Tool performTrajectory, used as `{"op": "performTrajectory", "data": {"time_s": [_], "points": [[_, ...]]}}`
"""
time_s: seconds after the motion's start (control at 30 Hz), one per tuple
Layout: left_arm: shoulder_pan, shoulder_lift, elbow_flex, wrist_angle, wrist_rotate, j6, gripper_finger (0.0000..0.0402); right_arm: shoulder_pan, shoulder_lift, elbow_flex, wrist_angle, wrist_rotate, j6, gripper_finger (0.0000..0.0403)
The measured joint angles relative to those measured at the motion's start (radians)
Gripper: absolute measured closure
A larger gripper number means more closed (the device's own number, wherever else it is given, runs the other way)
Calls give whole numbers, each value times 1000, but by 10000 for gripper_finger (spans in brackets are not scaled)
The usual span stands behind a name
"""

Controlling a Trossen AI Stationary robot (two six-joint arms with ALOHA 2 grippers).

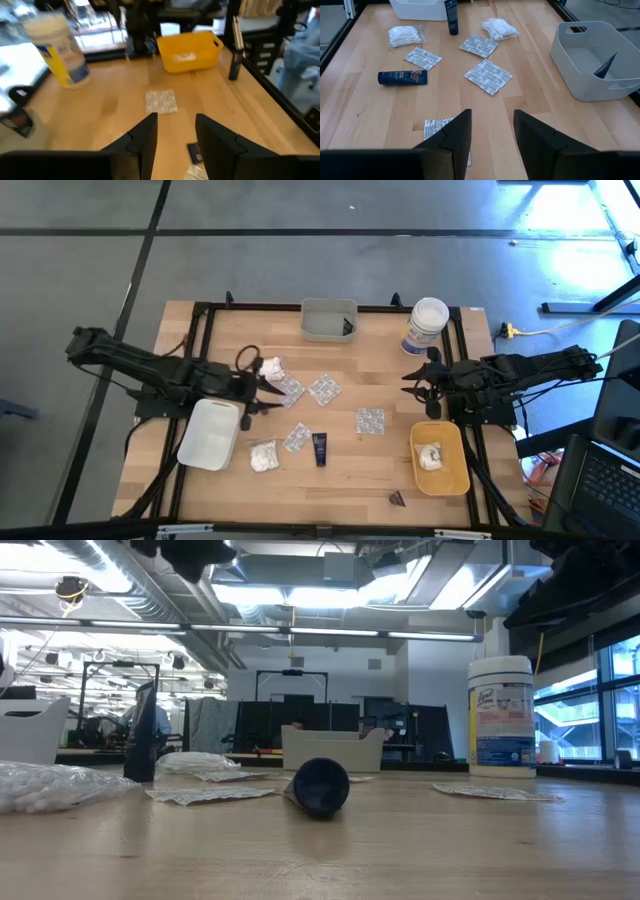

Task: Pick & Place Travel size toiletries
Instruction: Put the top left bandage into the white bin

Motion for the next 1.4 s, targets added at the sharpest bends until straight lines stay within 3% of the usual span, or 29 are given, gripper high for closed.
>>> {"op": "performTrajectory", "data": {"time_s": [0.67,0.83,1.4], "points": [[-13,303,0,134,8,-104,272,0,0,0,0,0,0,231],[-50,385,0,229,9,-104,272,0,0,0,0,0,0,227],[-131,511,0,270,-30,-240,272,0,0,0,0,0,0,246]]}}
